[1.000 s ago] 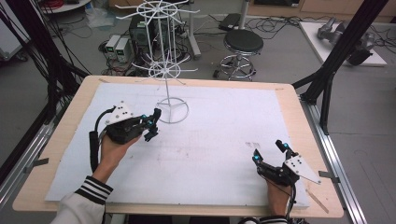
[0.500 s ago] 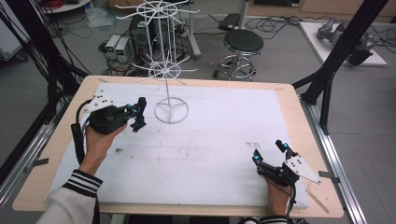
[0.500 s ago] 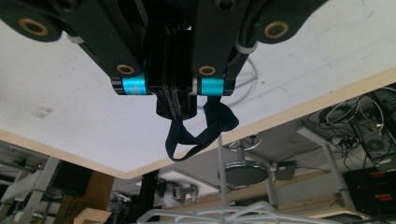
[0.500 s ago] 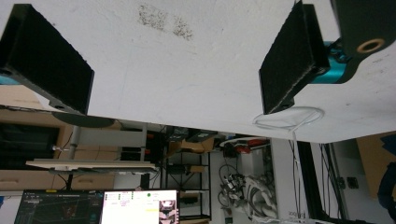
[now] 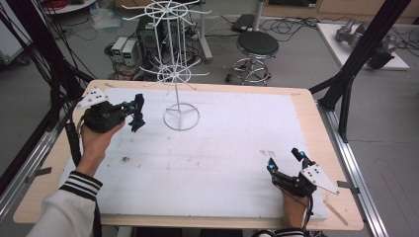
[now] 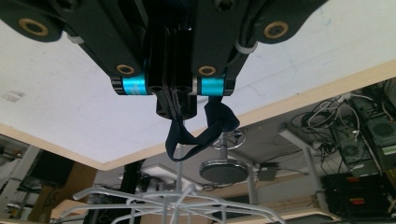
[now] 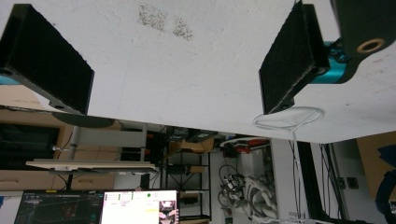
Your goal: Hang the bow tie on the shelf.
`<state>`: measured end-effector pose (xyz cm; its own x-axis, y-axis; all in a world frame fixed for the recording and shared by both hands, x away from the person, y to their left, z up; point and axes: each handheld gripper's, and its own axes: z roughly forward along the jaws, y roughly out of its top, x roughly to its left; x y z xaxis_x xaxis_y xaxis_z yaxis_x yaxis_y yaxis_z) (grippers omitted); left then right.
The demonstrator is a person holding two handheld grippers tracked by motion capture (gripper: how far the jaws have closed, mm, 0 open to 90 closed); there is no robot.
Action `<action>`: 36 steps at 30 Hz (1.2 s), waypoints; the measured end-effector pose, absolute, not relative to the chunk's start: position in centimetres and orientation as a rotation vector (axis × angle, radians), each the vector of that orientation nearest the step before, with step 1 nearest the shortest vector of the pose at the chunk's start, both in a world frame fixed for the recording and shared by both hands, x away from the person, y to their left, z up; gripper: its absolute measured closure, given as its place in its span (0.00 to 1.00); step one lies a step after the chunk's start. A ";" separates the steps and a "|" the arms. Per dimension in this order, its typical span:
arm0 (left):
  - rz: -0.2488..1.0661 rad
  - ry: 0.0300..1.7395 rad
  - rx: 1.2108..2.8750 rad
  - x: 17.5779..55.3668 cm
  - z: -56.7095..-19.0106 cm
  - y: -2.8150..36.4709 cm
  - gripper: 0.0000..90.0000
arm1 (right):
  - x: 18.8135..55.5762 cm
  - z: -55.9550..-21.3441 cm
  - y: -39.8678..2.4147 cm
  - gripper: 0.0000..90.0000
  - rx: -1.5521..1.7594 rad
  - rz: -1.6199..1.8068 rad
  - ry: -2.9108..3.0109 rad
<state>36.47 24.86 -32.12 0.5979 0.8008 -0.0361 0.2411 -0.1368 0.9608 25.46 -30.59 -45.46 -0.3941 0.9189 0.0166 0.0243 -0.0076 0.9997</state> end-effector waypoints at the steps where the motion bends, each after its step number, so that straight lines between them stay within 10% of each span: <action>1: 0.609 0.878 1.679 36.6 -32.0 25.0 0.98 | 25.5 -45.5 -30.6 0.10 1.016 1.502 1.513; 36: 0.648 0.865 1.670 38.5 -28.5 23.9 0.98 | 25.5 -45.5 -30.6 0.10 1.020 1.503 1.515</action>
<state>38.48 23.87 -28.46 0.5847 0.8111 -0.0126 0.2157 -0.1404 0.9663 25.45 -30.59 -45.46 -0.3947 0.9186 0.0212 0.0281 -0.0110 0.9995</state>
